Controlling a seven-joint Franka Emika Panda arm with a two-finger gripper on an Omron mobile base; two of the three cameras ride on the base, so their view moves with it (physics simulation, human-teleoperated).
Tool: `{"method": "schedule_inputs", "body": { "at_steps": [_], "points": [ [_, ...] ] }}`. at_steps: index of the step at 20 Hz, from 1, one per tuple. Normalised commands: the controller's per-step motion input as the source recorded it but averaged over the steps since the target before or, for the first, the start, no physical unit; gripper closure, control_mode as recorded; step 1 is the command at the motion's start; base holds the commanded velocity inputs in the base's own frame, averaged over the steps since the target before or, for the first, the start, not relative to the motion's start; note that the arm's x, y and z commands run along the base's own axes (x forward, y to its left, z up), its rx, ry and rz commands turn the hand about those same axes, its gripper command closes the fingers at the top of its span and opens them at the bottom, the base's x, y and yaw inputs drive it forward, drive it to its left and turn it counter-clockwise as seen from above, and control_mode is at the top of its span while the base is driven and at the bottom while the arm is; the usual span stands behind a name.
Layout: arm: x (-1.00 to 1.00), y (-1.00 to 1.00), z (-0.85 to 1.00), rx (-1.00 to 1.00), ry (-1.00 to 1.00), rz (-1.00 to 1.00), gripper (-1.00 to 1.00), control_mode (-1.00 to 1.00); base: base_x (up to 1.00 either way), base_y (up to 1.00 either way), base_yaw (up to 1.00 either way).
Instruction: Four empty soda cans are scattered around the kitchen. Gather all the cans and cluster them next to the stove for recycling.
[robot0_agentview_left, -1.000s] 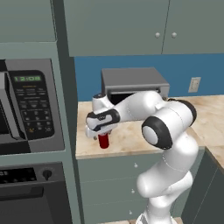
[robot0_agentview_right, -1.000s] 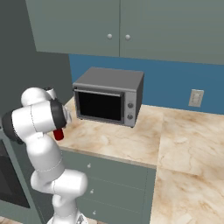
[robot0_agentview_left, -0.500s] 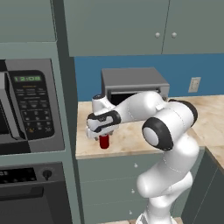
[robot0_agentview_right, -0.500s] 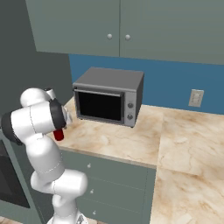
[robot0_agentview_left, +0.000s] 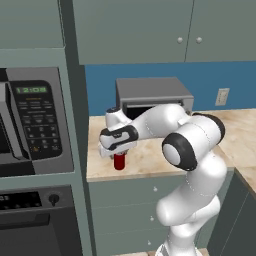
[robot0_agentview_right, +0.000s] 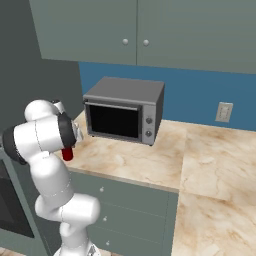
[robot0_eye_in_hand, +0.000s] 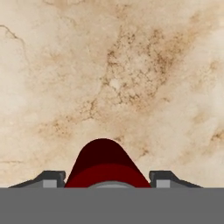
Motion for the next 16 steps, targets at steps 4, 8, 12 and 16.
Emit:
{"method": "schedule_inputs", "body": {
  "at_steps": [4,8,12,16],
  "points": [
    [-0.24,0.0,0.21,0.0,0.0,-0.14,1.0,-1.0,0.0,0.0,0.0],
    [-0.42,-0.07,0.25,0.02,-0.01,-0.16,1.0,-1.0,0.0,0.0,0.0],
    [-0.37,-0.15,0.24,0.04,0.0,-0.13,1.0,-1.0,0.0,0.0,0.0],
    [-0.34,-0.28,0.23,0.0,-0.03,-0.04,1.0,-1.0,0.0,0.0,0.0]
  ]
}}
